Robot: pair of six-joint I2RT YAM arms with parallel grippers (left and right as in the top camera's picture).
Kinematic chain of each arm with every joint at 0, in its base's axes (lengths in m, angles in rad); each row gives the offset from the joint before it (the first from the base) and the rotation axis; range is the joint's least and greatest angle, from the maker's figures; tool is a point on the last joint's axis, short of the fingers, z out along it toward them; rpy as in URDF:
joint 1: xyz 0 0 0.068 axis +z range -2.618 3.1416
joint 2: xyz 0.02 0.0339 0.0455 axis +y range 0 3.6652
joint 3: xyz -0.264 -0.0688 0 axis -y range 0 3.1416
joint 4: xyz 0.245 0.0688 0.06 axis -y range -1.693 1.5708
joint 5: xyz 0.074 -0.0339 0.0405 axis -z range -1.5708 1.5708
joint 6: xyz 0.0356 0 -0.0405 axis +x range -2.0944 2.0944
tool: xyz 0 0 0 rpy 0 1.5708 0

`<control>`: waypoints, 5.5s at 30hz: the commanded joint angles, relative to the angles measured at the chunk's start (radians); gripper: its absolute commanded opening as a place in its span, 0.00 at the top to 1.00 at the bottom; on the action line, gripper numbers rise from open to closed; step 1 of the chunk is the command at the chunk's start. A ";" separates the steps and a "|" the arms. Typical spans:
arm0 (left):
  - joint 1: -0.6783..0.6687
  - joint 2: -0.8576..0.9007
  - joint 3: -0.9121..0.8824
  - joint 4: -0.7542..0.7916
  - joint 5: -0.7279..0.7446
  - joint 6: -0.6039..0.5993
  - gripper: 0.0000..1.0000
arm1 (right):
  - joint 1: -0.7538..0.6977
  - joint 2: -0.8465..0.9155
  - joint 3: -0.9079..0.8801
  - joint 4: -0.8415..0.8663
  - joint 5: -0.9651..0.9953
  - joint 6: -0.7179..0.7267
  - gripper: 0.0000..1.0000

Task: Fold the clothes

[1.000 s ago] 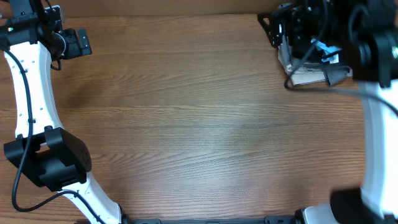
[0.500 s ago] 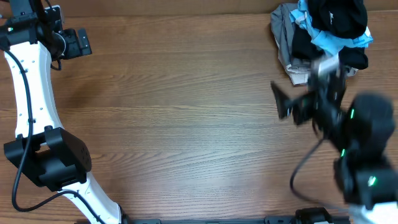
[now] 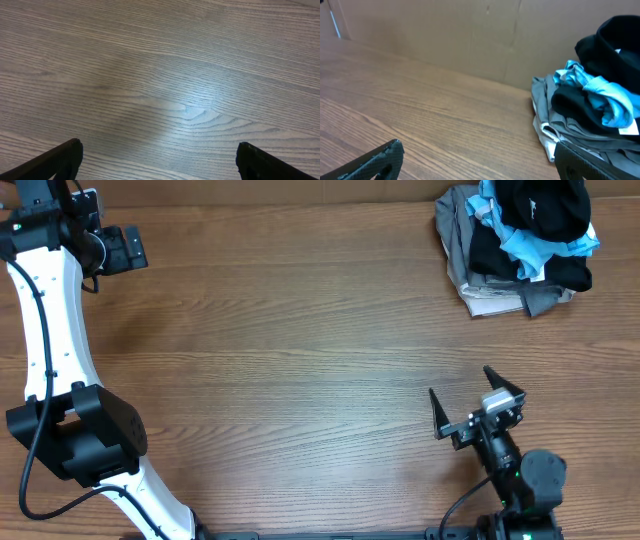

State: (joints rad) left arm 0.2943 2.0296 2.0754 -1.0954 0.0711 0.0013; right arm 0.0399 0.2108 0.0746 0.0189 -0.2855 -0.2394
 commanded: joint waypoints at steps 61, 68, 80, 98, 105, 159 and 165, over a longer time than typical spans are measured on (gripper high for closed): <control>-0.245 -1.043 -1.179 0.912 0.087 -0.009 0.00 | -0.002 -0.208 -0.066 -0.077 0.023 0.005 0.00; -0.251 -1.447 -1.609 1.070 0.080 -0.008 0.00 | -0.002 -0.208 -0.066 -0.077 0.023 0.005 0.00; -0.249 -1.927 -1.997 1.127 0.040 -0.005 0.00 | -0.002 -0.208 -0.066 -0.077 0.023 0.005 0.00; -0.248 -2.026 -2.071 1.025 0.006 0.021 0.00 | -0.002 -0.208 -0.066 -0.077 0.023 0.005 0.00; -0.248 -2.025 -2.071 1.025 0.006 0.021 0.00 | -0.002 -0.208 -0.066 -0.077 0.023 0.005 0.00; -0.248 -2.025 -2.071 1.025 0.006 0.021 0.00 | -0.002 -0.208 -0.066 -0.077 0.023 0.005 0.00; -0.248 -2.025 -2.071 1.025 0.006 0.021 0.00 | -0.002 -0.208 -0.066 -0.077 0.023 0.005 0.00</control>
State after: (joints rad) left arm 0.0463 0.0177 0.0116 -0.0723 0.0925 0.0029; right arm 0.0399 0.0120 0.0185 -0.0639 -0.2726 -0.2394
